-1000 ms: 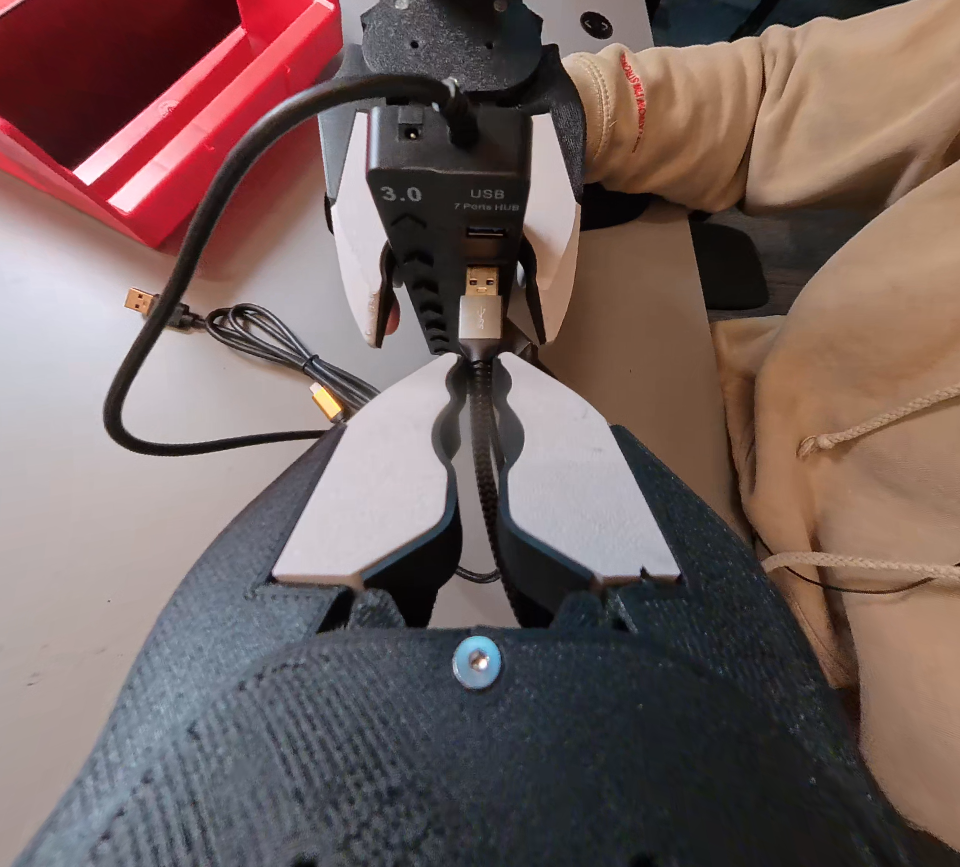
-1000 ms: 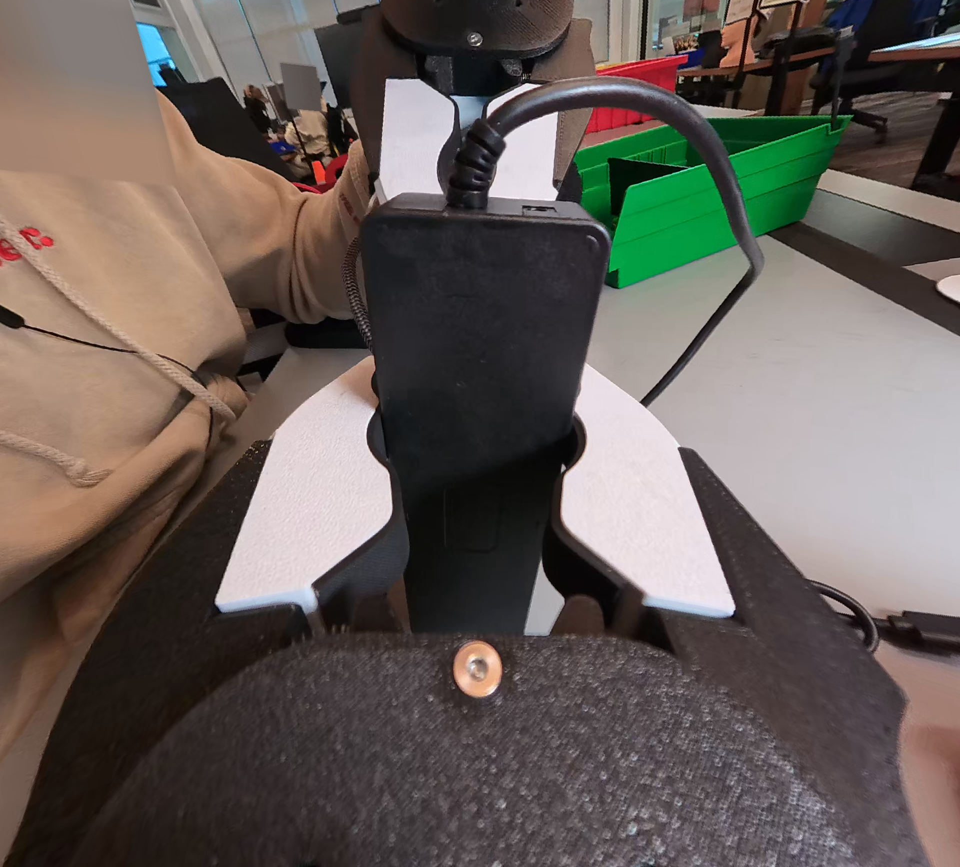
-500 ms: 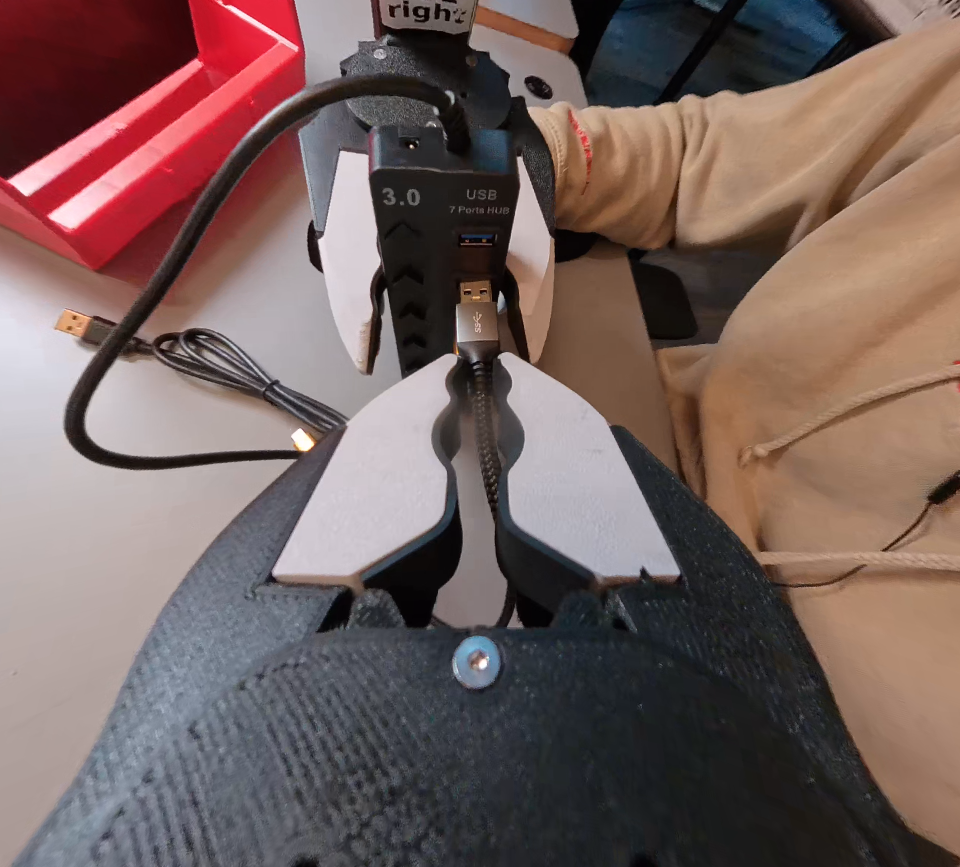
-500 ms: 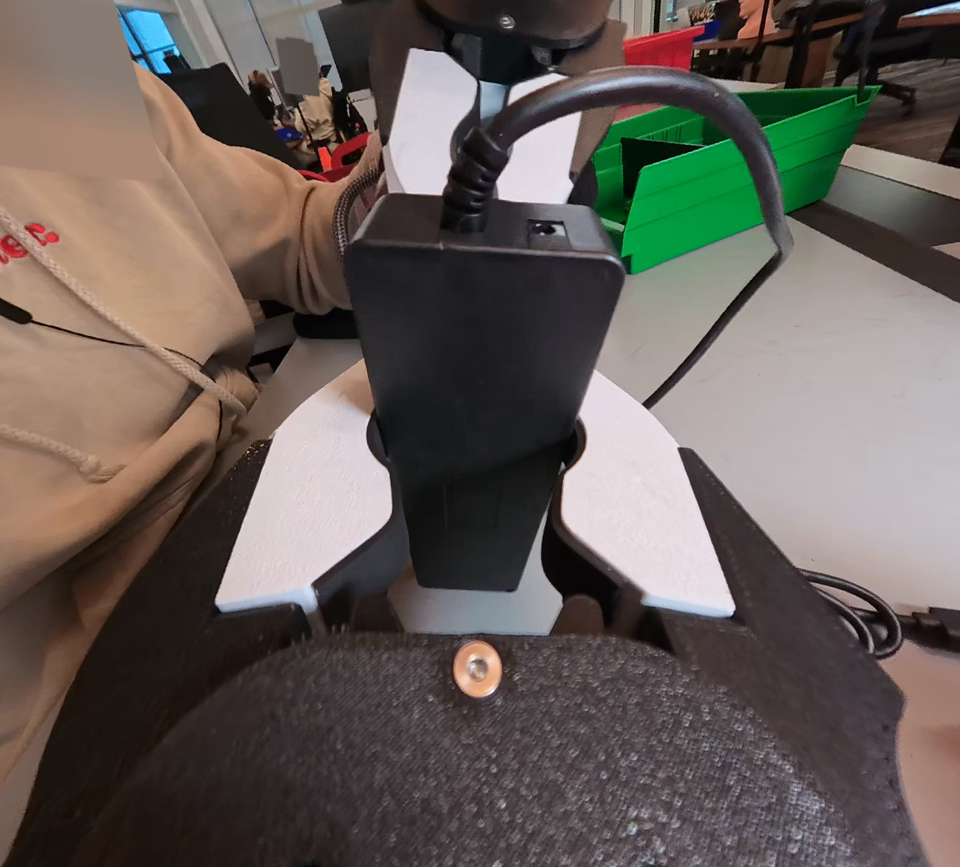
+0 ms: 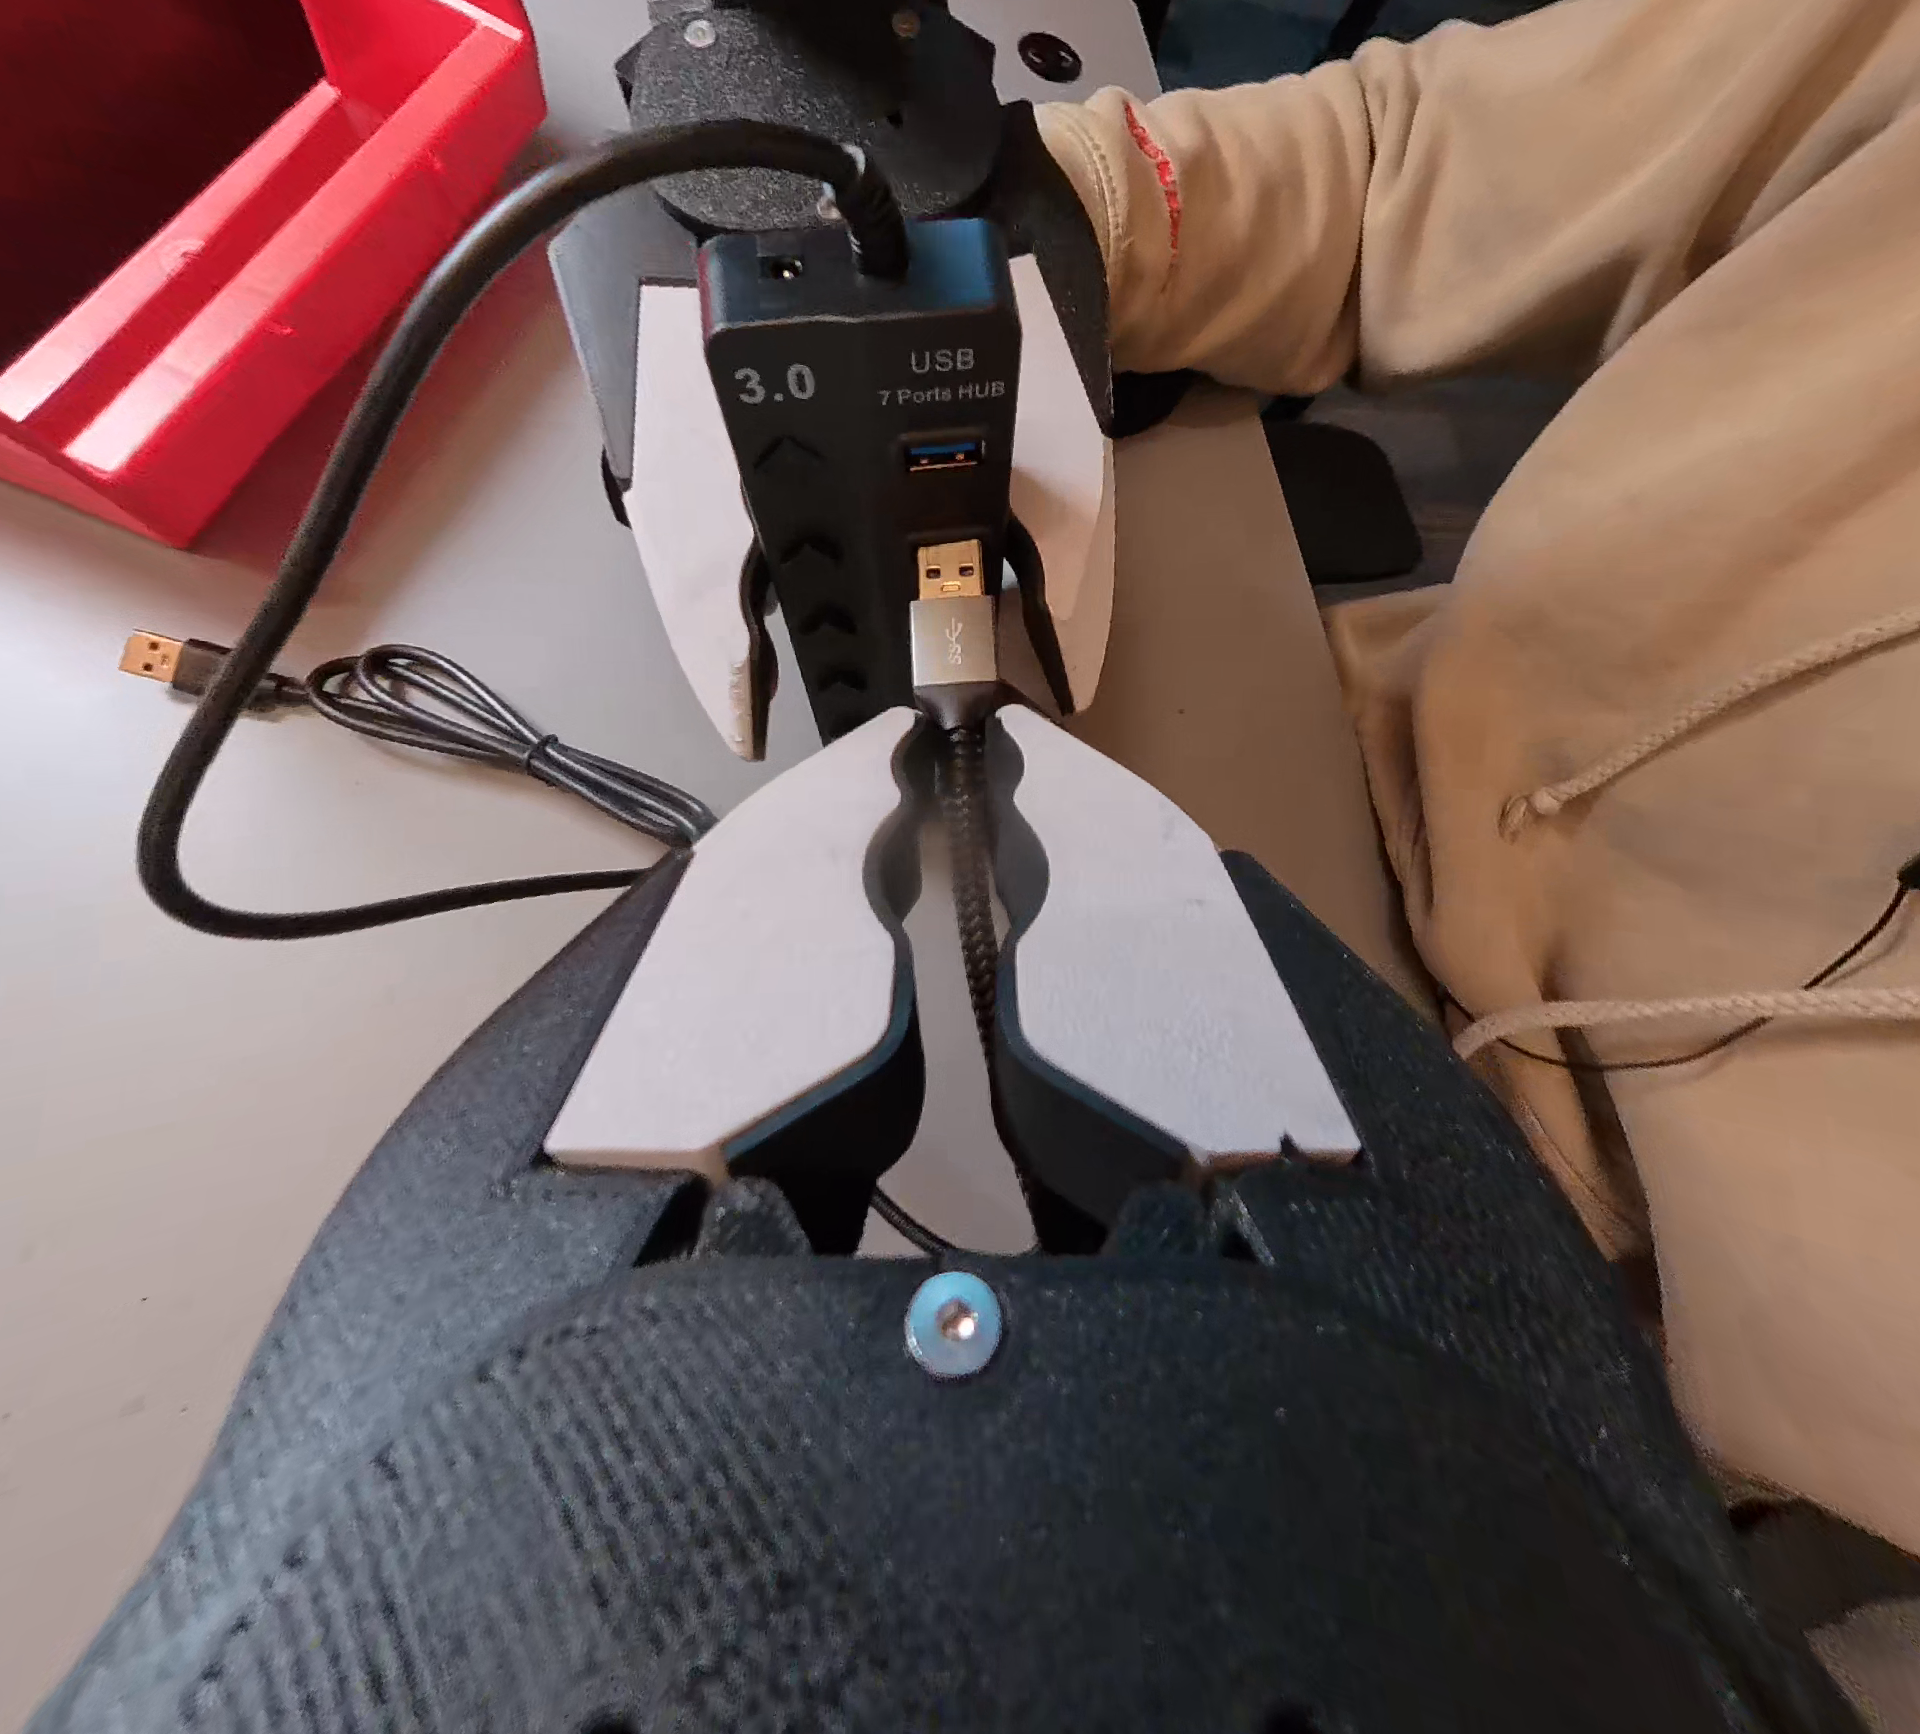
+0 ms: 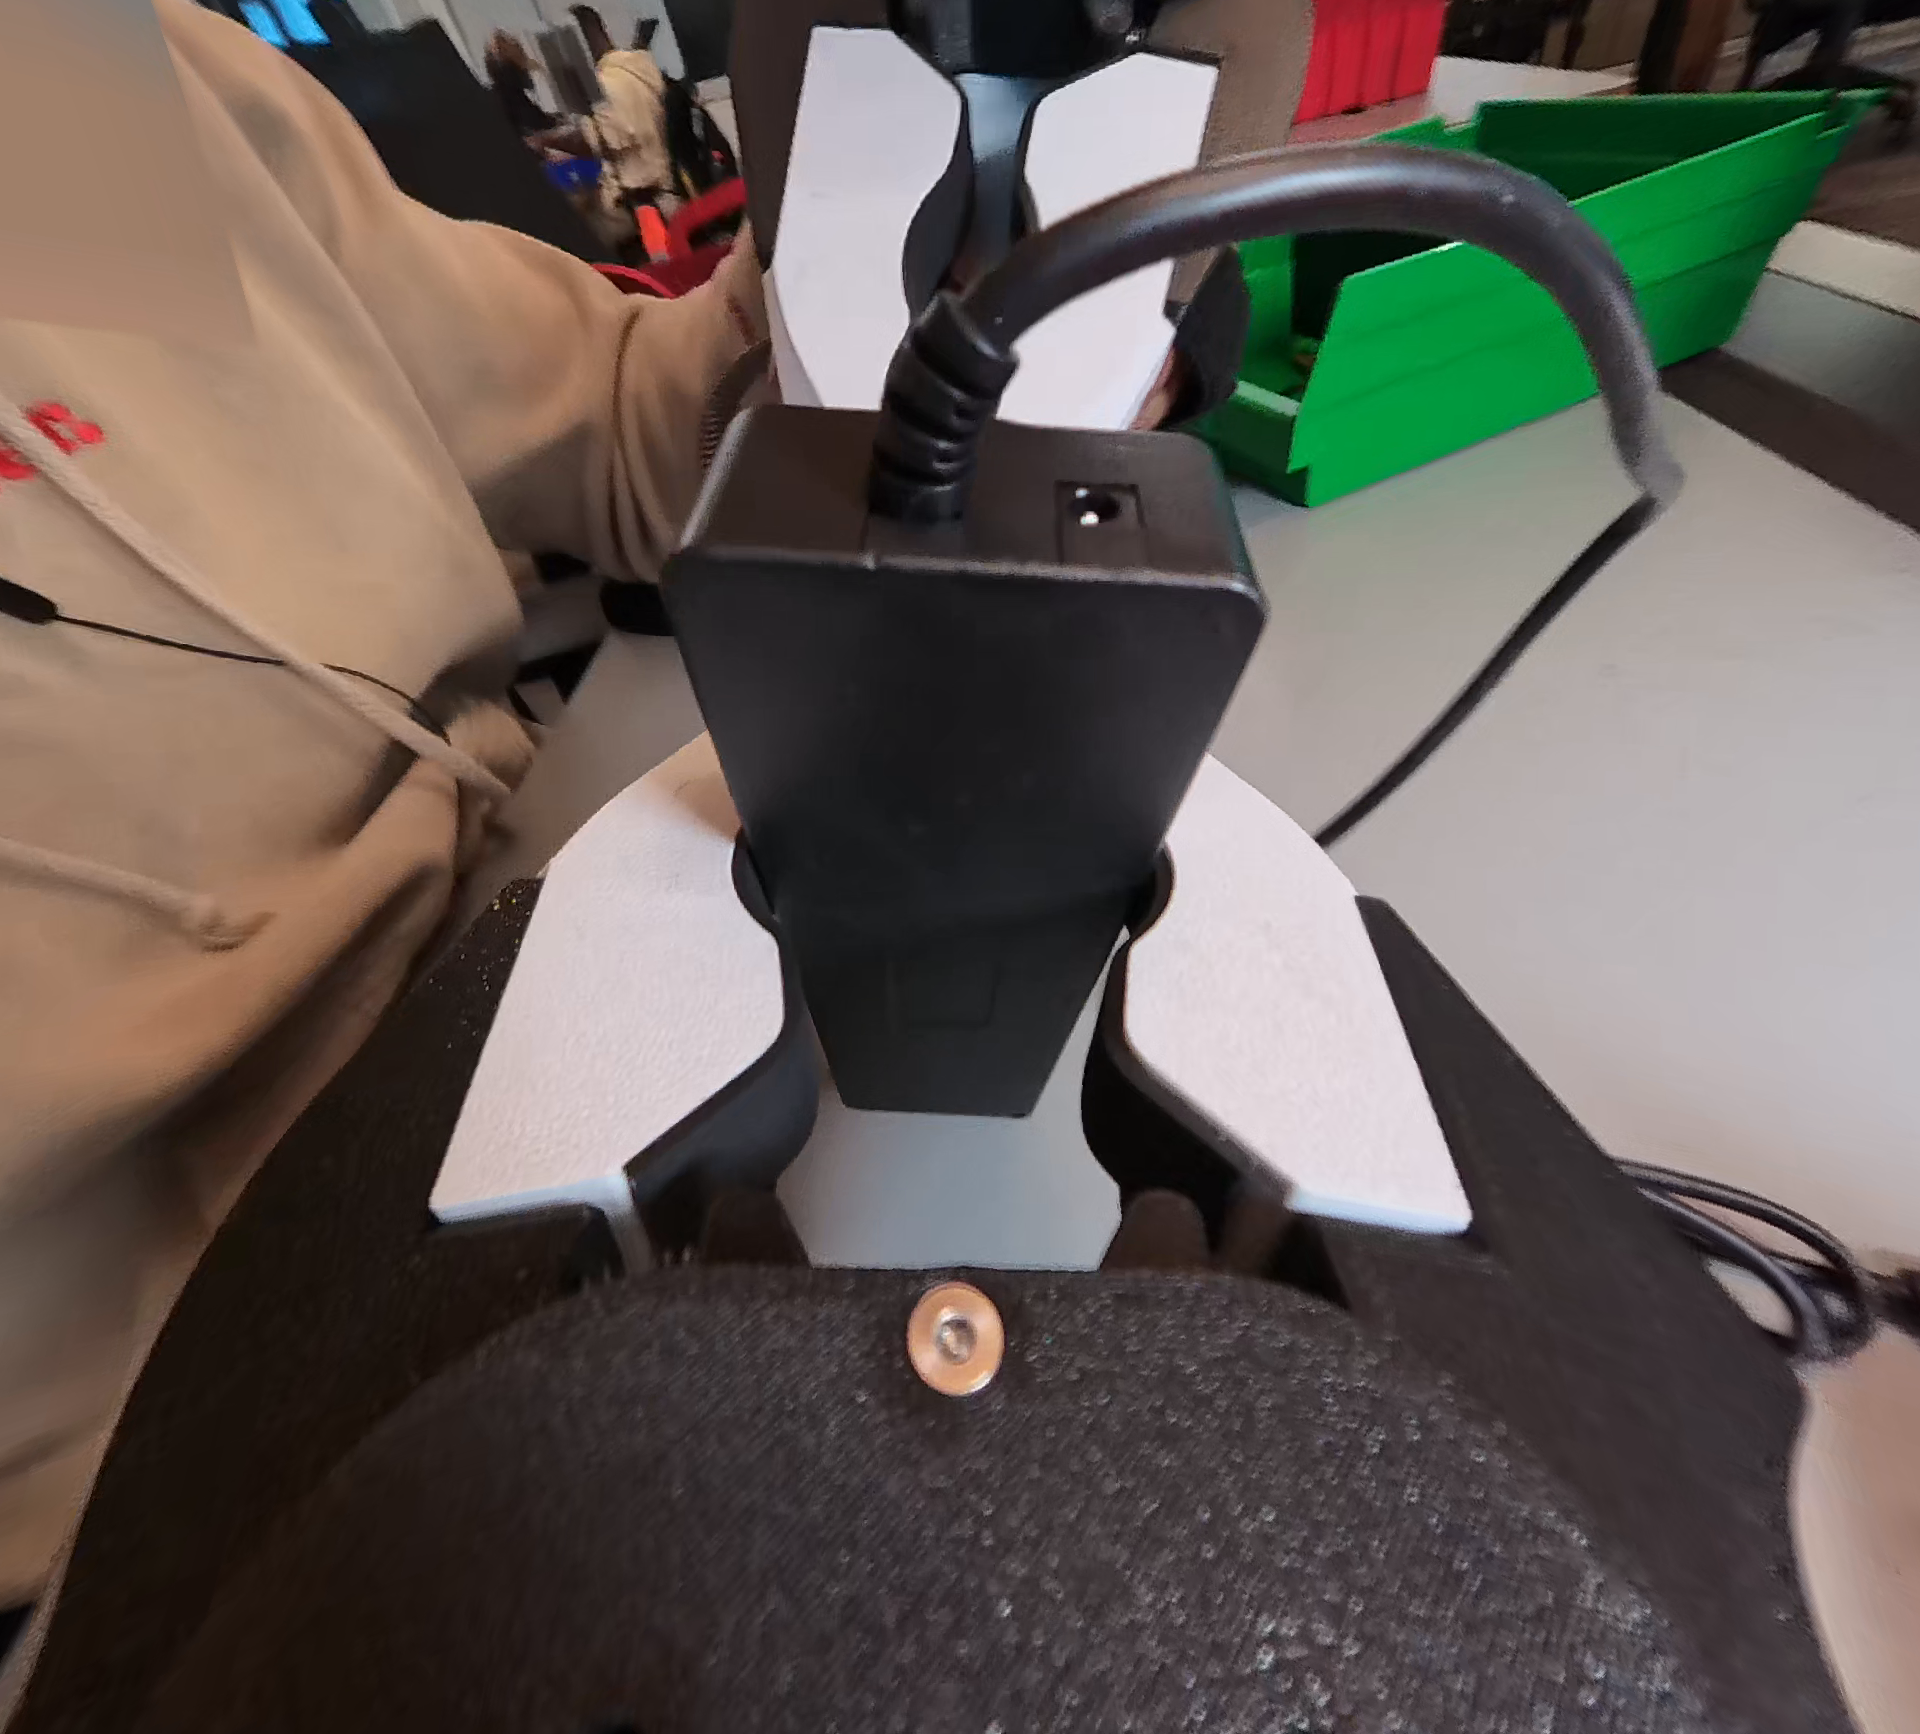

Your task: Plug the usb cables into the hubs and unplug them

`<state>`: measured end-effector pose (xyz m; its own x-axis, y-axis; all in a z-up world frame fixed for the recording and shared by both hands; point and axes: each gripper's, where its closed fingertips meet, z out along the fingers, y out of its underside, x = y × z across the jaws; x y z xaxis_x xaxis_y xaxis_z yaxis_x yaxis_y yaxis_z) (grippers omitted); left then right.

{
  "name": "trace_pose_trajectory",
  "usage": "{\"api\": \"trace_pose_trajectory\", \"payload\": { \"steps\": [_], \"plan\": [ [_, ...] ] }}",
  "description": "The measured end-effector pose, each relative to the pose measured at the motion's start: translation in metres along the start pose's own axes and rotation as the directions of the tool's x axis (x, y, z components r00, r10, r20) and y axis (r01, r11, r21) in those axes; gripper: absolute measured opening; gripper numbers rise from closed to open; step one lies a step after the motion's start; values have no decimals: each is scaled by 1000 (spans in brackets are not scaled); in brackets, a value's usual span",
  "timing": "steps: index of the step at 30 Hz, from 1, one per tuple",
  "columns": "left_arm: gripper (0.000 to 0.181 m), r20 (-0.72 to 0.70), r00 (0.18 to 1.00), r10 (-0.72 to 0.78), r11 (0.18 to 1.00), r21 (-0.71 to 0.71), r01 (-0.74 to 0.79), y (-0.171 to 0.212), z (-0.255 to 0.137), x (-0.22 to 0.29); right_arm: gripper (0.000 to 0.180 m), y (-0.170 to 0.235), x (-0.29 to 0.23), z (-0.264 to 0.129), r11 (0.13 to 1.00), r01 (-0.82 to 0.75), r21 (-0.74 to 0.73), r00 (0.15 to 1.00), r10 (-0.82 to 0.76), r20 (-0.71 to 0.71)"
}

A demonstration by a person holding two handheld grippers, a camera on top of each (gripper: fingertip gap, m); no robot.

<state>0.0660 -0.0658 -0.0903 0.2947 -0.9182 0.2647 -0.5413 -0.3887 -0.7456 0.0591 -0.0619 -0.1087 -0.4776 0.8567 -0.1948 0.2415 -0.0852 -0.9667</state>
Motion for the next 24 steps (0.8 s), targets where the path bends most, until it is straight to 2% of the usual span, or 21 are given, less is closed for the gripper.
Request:
{"api": "trace_pose_trajectory", "payload": {
  "steps": [3,8,16,19,24],
  "plan": [
    [9,6,1000,7,999,49,-7,-8,-7,1,63,-6,-2,1,1000,-15,17,1000,15,5],
    [9,70,993,92,996,-20,-91,-4,-5,3,63,-2,-5,6,1000,-15,-15,1000,15,11],
    [9,7,1000,0,997,83,-1,-14,-7,3,63,-5,-2,6,1000,-4,-10,999,4,-33],
    [10,59,998,-4,999,46,1,-8,-3,-5,63,4,14,7,997,23,-68,989,-32,-141],
    [10,30,999,-16,999,47,15,-6,-1,-7,63,6,12,9,997,6,-77,992,-16,-128]
  ]
}}
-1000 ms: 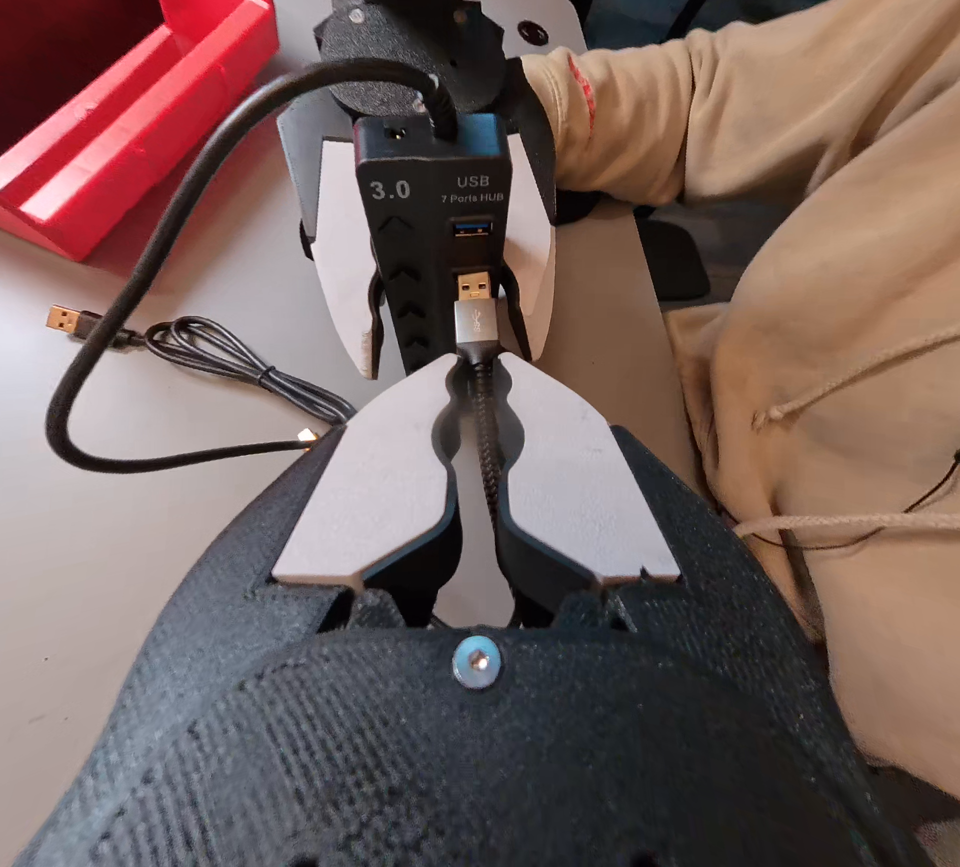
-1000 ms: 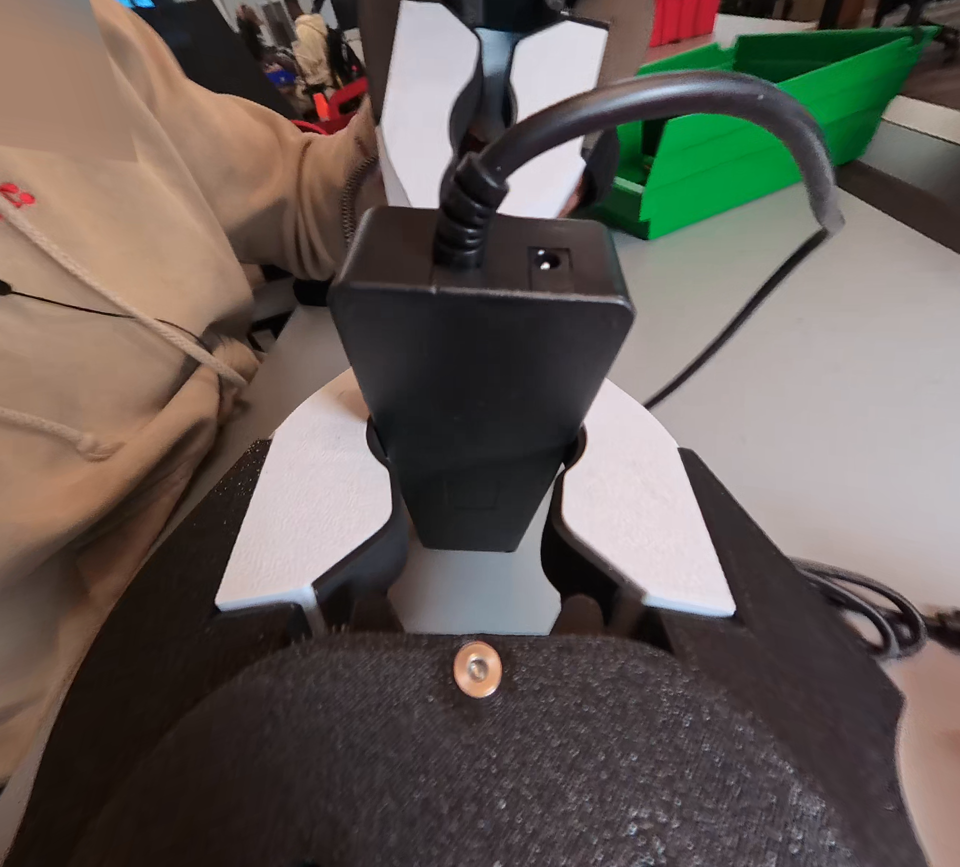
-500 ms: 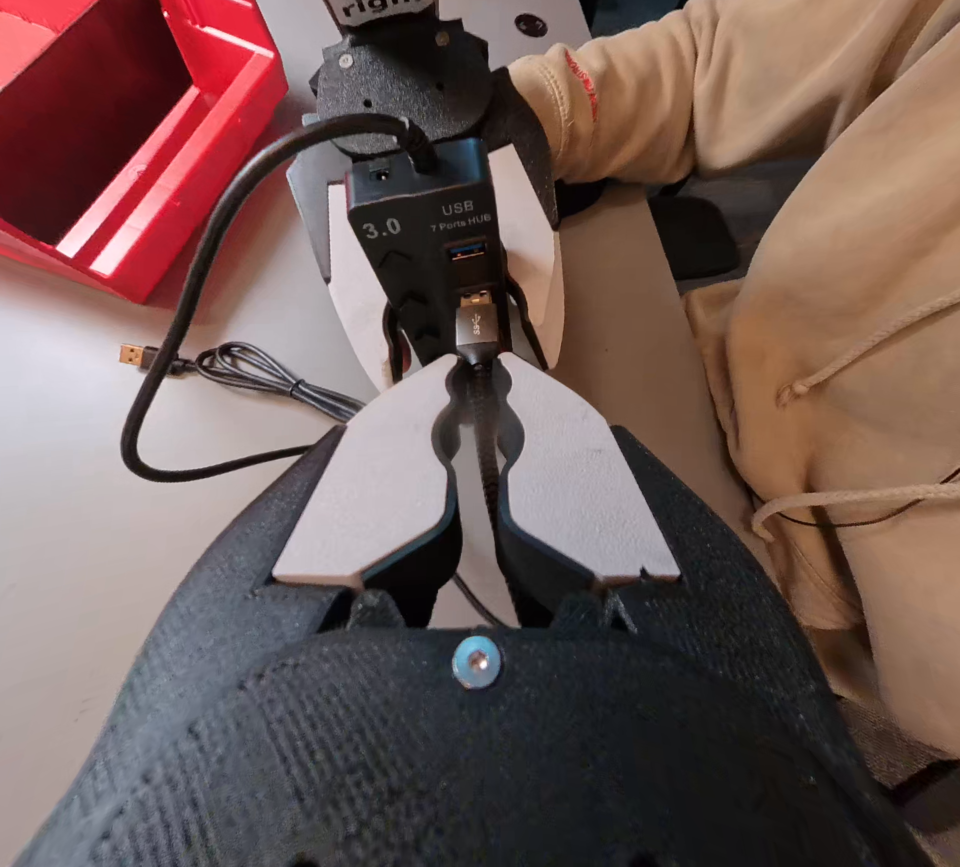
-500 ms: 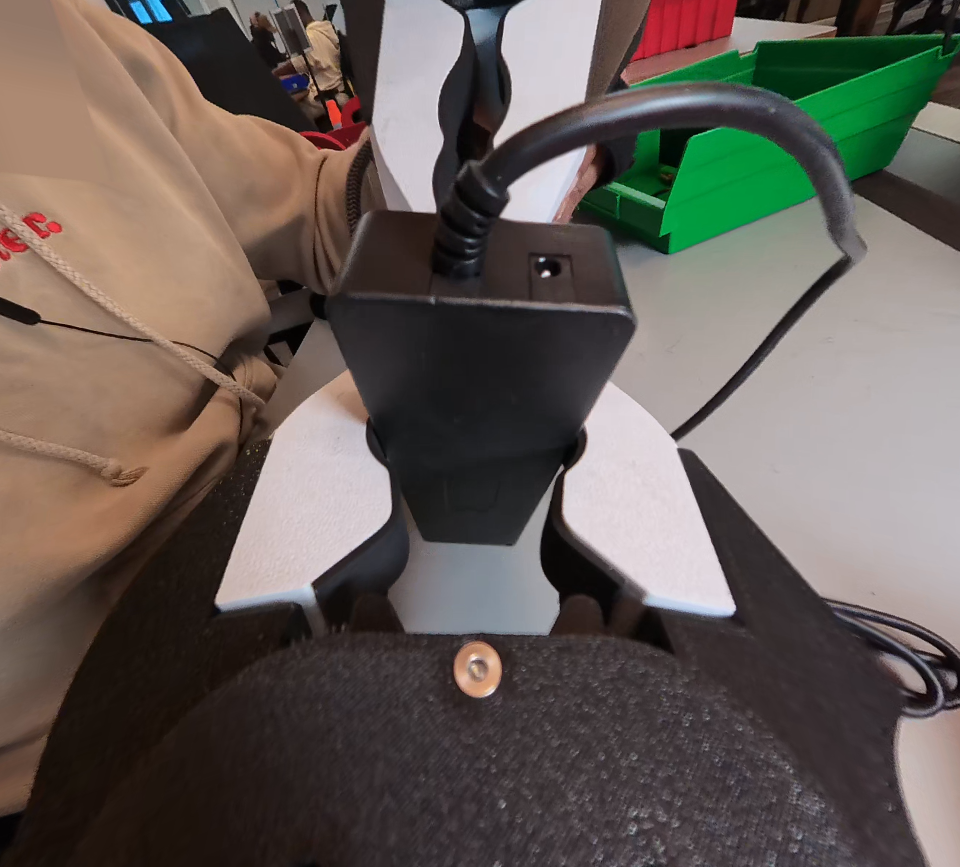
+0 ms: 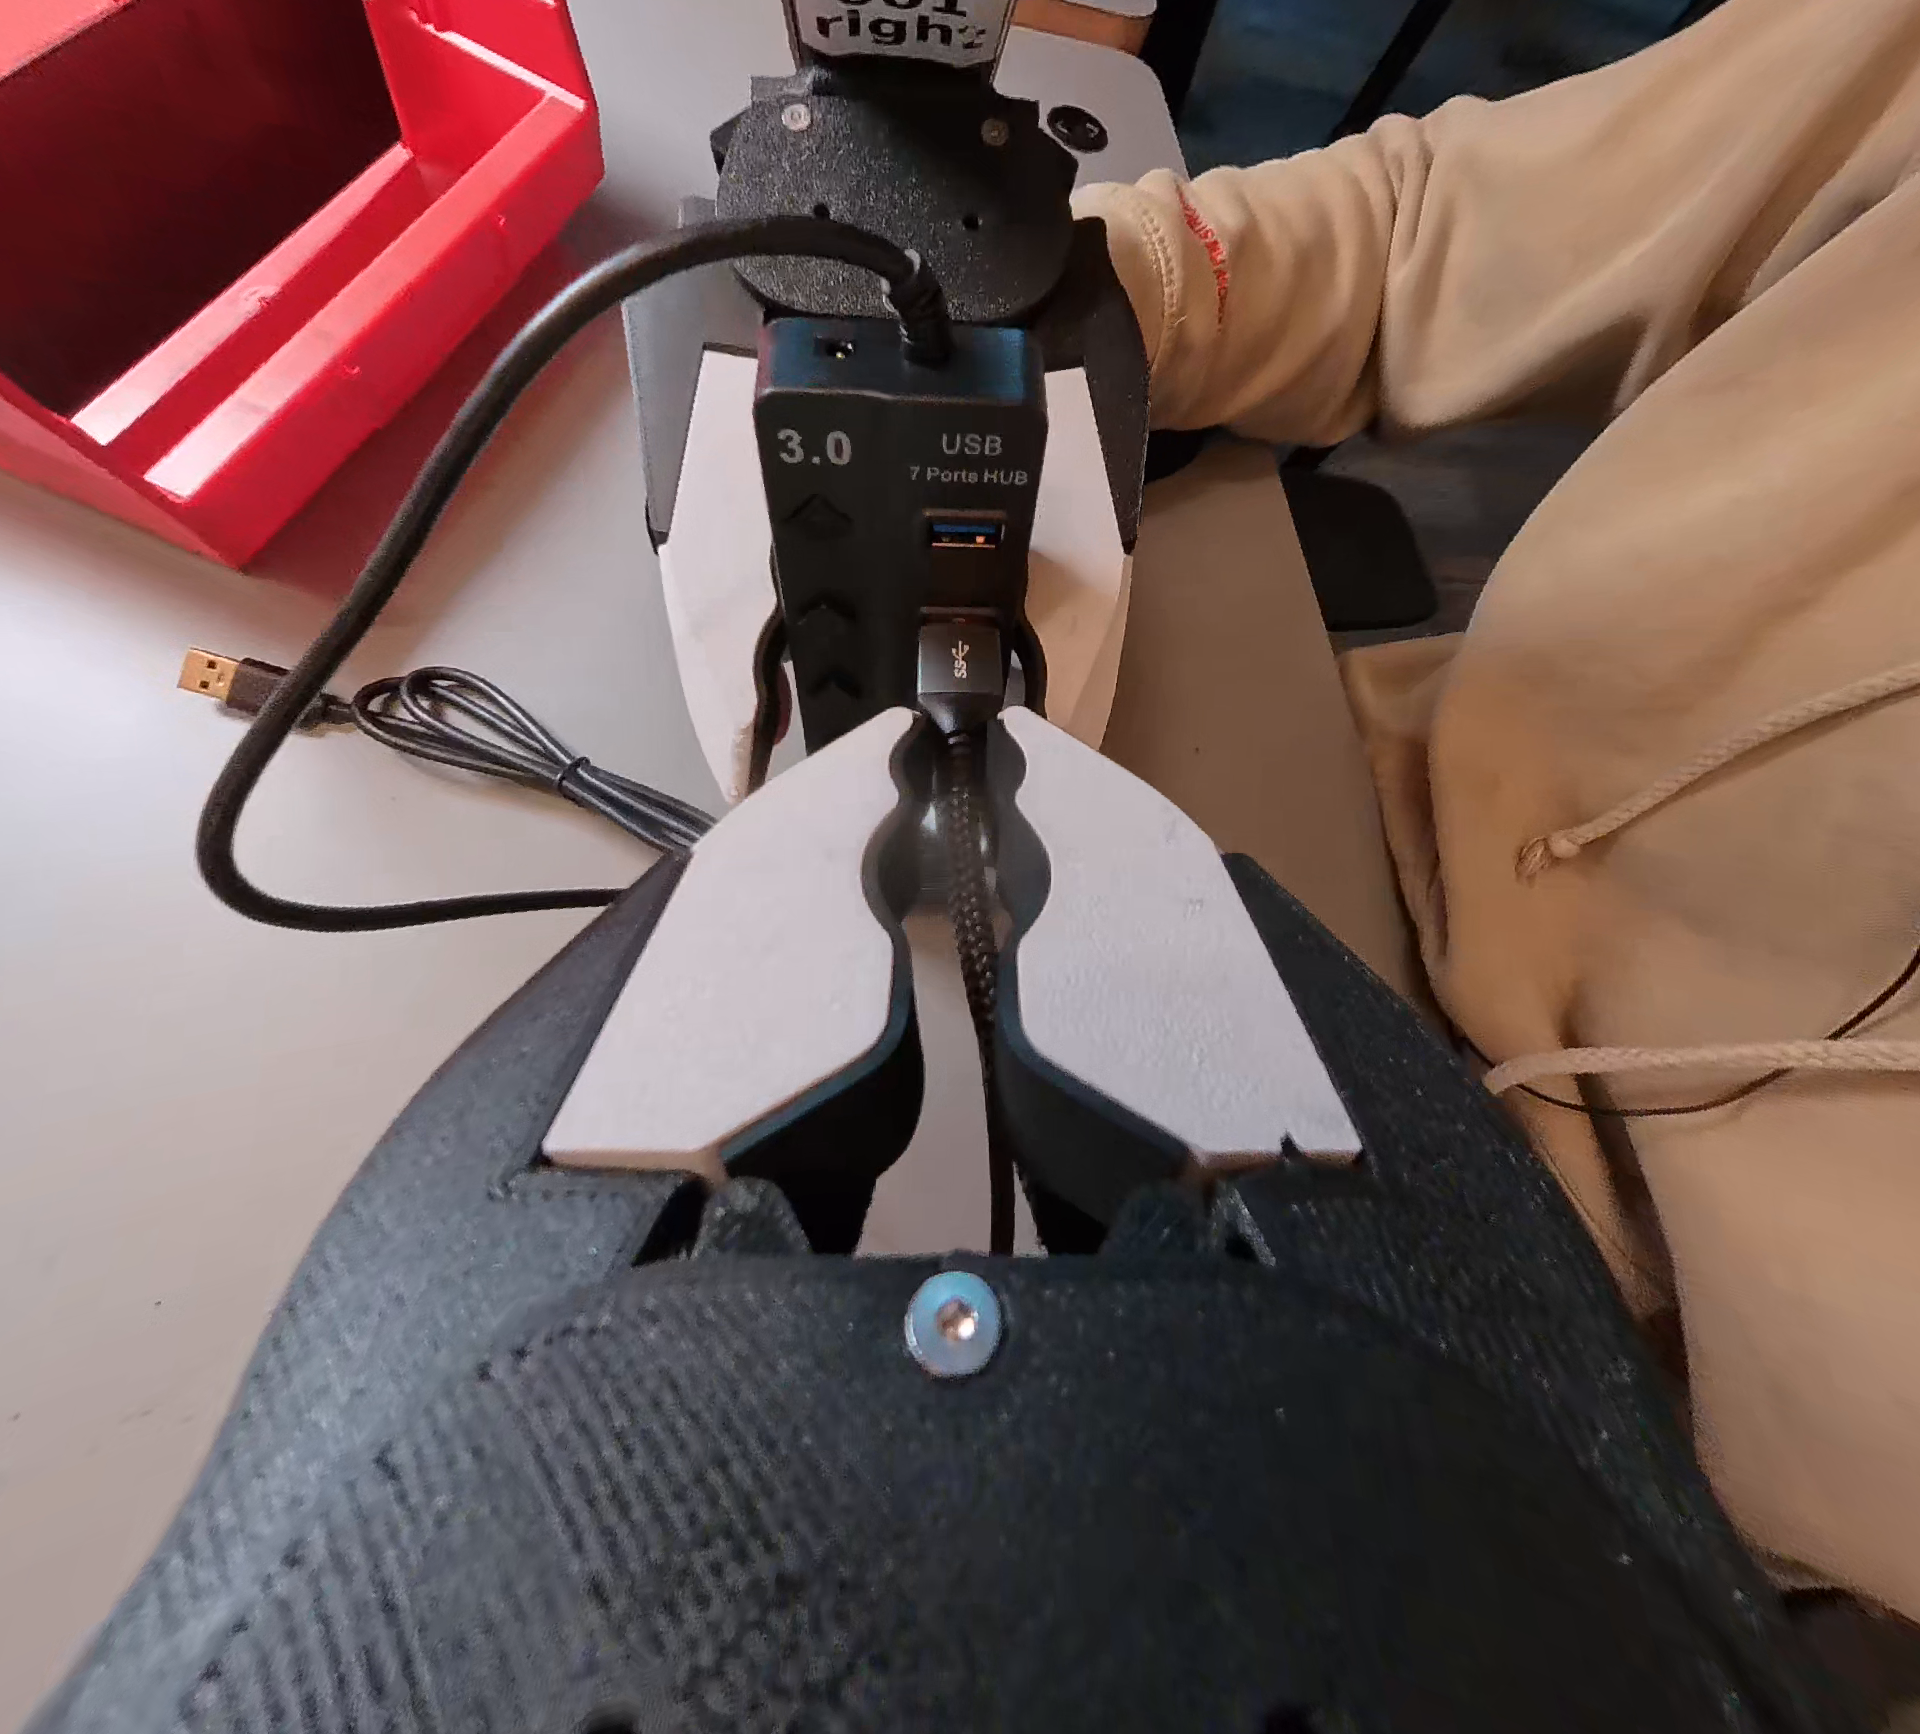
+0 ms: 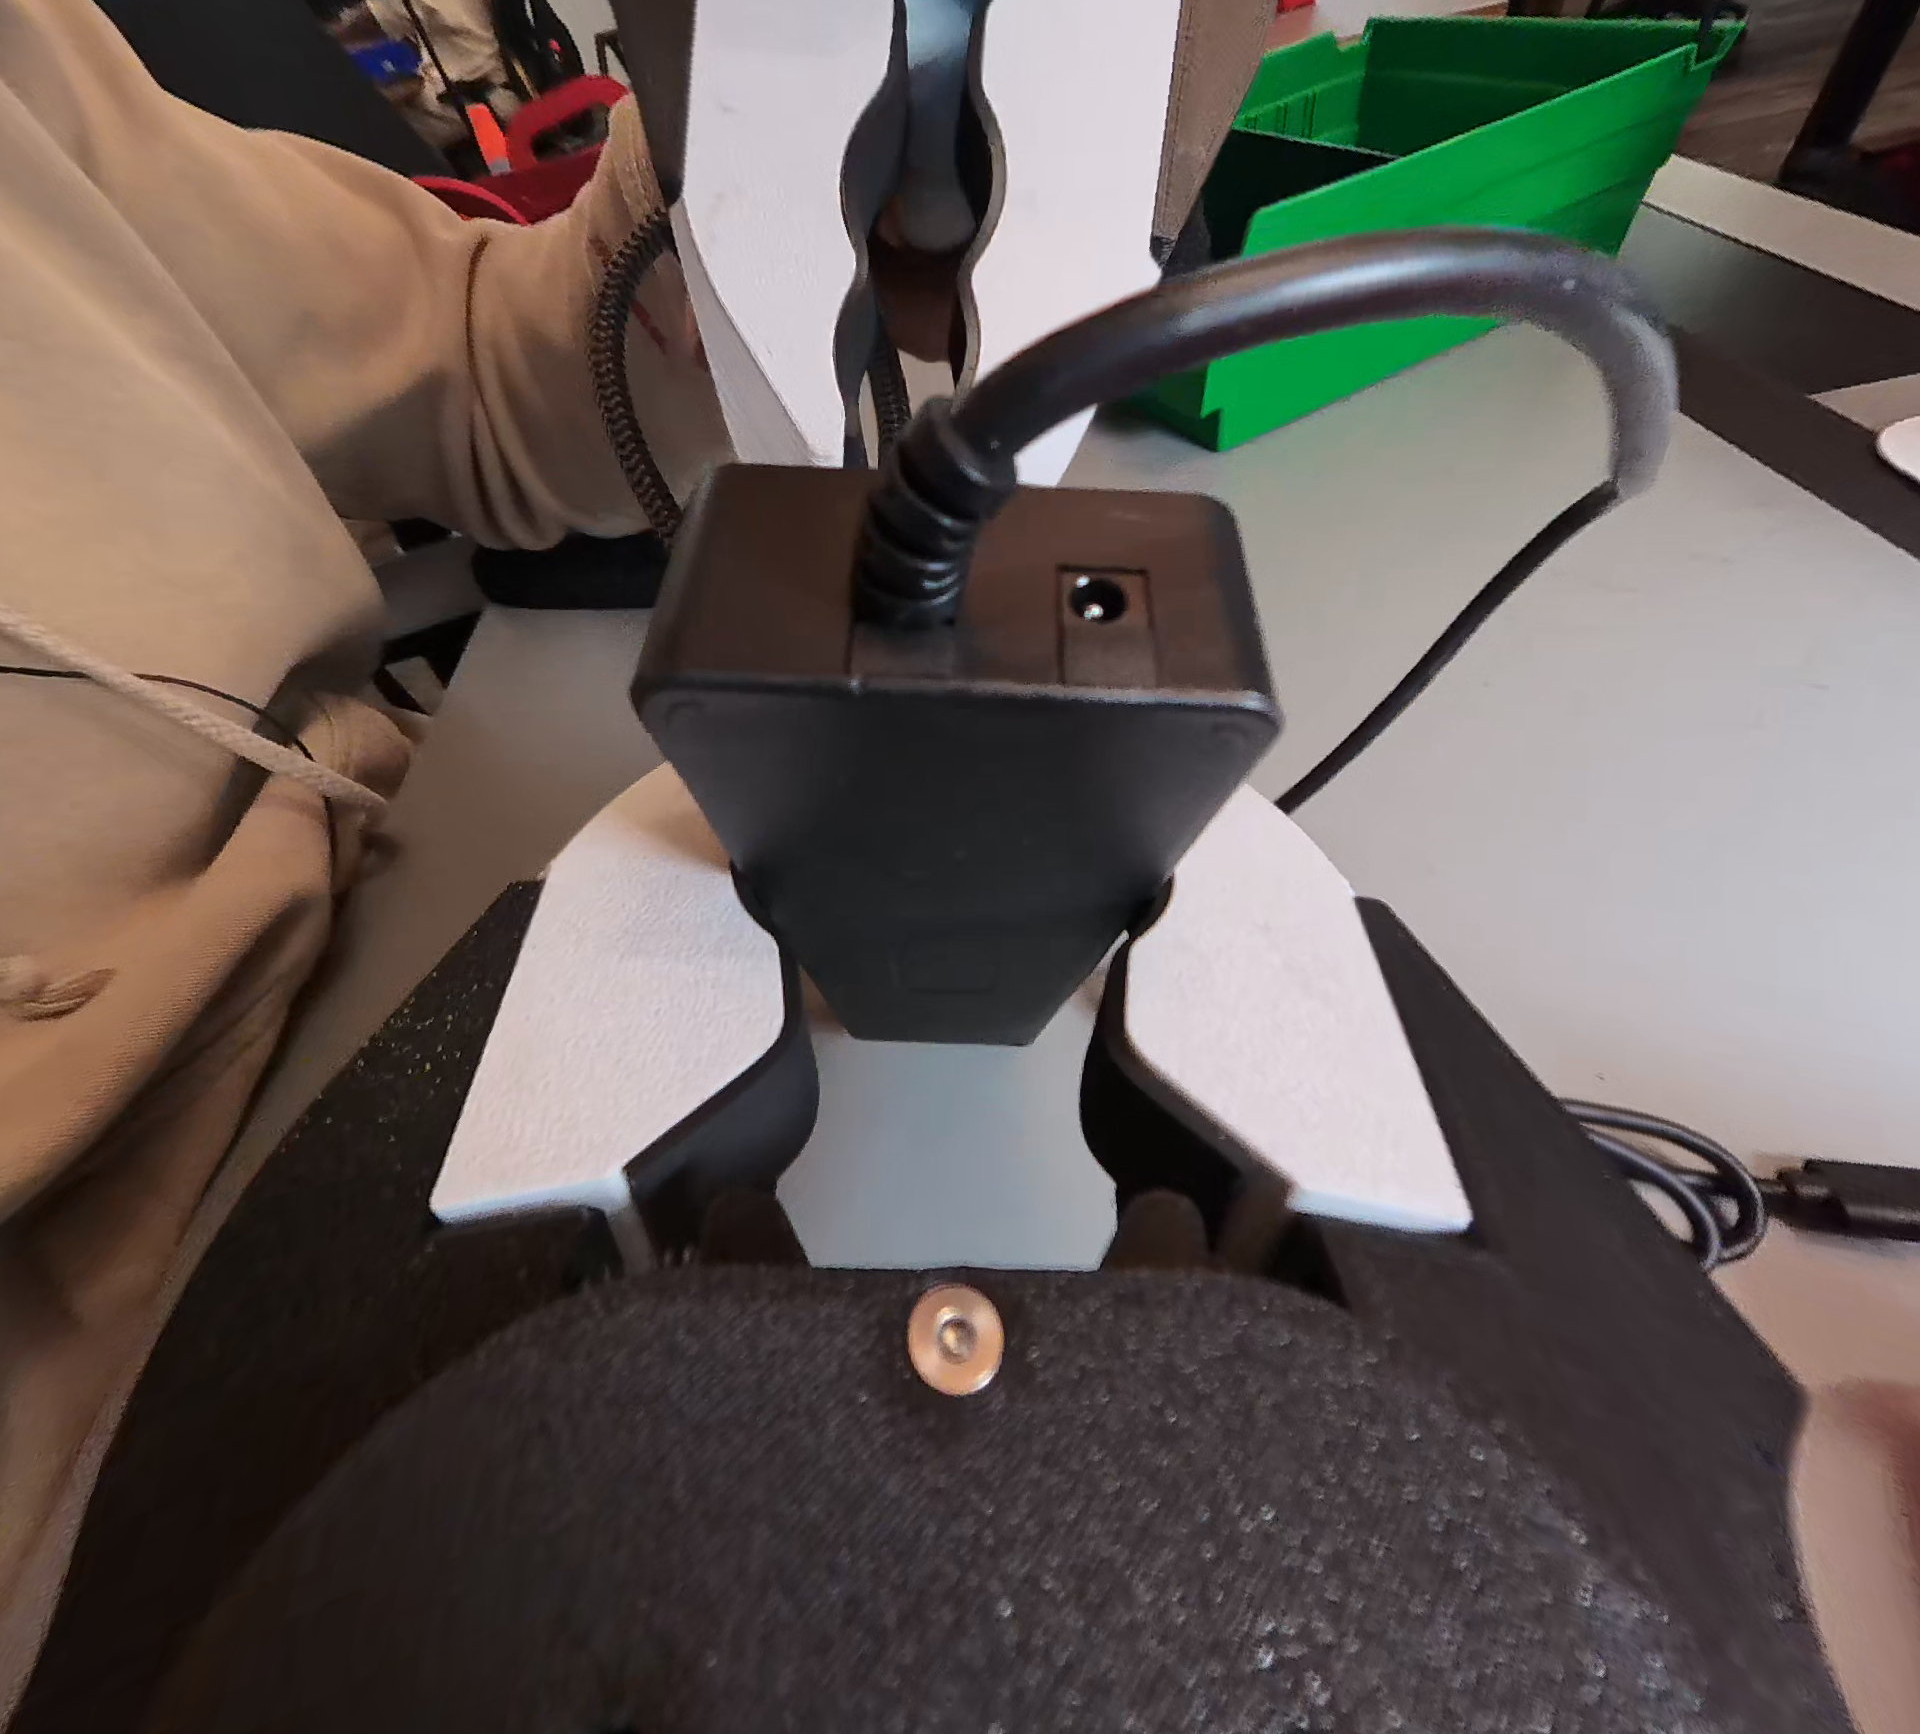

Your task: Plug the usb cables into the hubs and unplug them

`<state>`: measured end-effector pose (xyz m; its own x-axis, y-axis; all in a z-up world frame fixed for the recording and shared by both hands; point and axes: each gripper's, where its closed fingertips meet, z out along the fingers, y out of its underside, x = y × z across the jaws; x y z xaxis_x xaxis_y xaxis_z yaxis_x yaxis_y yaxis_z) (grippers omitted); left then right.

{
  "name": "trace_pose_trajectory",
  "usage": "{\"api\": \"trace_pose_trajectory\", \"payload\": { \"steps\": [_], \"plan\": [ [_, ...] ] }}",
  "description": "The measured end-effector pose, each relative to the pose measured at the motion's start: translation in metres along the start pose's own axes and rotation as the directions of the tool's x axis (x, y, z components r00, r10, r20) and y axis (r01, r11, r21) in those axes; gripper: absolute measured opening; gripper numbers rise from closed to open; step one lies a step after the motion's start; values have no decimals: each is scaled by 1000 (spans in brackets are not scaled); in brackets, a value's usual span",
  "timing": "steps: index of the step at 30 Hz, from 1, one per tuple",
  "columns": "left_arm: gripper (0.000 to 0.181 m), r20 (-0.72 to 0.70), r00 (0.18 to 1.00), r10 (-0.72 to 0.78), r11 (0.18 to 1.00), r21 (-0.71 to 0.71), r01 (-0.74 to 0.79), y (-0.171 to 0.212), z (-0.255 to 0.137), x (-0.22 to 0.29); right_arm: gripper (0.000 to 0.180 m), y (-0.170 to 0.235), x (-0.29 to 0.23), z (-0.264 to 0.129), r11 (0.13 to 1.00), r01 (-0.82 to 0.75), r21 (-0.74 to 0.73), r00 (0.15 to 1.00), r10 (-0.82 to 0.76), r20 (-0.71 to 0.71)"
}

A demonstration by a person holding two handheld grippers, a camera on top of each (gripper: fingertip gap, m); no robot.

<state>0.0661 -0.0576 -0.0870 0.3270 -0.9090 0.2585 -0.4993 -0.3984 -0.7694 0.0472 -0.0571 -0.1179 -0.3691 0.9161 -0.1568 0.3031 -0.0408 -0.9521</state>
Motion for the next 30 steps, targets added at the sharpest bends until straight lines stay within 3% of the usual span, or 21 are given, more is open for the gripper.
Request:
{"api": "trace_pose_trajectory", "payload": {
  "steps": [8,14,19,23,26,30],
  "plan": [
    [11,17,1000,1,1000,18,-1,-1,1,-4,63,-1,4,0,1000,-10,12,1000,10,-27],
    [10,16,1000,-7,996,94,5,-11,-4,-7,63,-22,9,-12,987,-2,159,999,8,-34],
    [9,45,999,-11,997,72,8,-6,-9,-14,69,-31,16,-27,983,16,185,996,0,-89],
    [9,48,999,0,998,65,-3,-5,-12,-13,74,-35,17,-29,993,45,111,994,-33,-109],
    [9,40,998,42,998,48,-44,-5,-14,-5,59,-40,11,-22,994,91,53,990,-84,-116],
    [12,84,990,111,971,203,-126,-32,-52,10,58,-70,0,-27,976,217,-22,968,-218,-125]
  ]
}}
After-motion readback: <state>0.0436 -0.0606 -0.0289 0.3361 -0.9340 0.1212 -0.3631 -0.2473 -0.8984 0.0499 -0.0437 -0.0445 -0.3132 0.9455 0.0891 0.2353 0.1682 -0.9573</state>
